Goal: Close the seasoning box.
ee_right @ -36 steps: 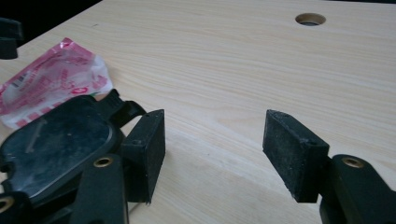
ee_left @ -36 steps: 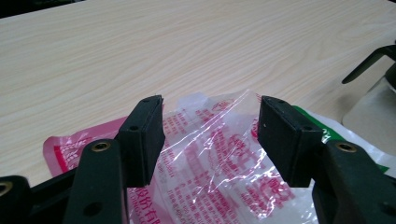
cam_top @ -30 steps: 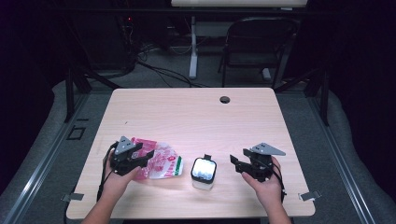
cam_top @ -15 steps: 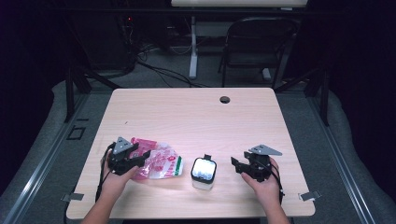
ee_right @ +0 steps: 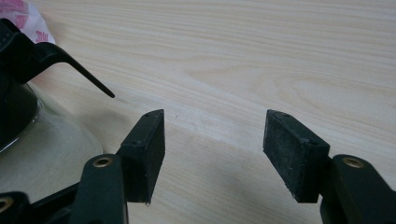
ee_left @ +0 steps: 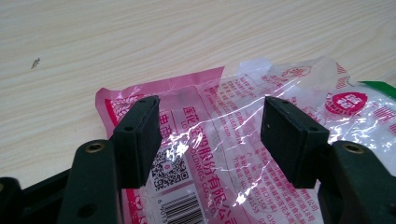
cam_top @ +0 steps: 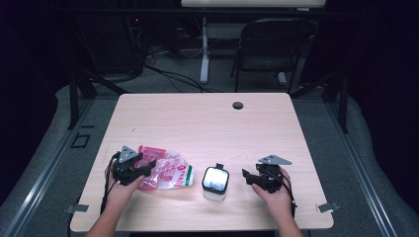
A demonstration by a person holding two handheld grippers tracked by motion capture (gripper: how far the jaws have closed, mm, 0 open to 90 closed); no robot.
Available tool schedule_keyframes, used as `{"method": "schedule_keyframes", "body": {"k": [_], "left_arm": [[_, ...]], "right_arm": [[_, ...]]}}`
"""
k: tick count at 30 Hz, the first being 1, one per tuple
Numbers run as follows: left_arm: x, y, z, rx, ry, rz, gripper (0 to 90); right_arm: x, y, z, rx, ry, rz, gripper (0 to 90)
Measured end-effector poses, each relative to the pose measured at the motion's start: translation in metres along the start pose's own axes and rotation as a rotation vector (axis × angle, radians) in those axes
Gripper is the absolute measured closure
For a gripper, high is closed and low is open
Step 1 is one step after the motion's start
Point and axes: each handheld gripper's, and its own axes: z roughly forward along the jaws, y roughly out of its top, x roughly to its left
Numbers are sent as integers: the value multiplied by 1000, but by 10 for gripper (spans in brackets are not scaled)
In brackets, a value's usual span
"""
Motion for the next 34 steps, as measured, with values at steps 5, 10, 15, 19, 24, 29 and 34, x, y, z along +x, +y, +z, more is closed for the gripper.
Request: {"method": "schedule_keyframes", "body": {"k": [5,10,15,19,24,29,34], "left_arm": [[1,-2,2,9,0,-3,384],[1,-3,4,13,1,-6,382],[1,-4,4,14,0,-9,379],[1,-4,4,14,2,-13,378],[2,-4,4,13,1,-11,378],[3,-4,3,8,1,-19,378],[6,-4,2,-1,-2,-35,376]], "right_arm": [[3,-1,3,7,9,-6,387],[5,-1,4,10,20,-13,385],[3,-1,4,13,18,1,385],[3,-1,4,15,18,0,385],[3,-1,4,15,20,0,384],[1,0,3,7,19,6,384],[0,0,2,-2,20,14,380]]}}
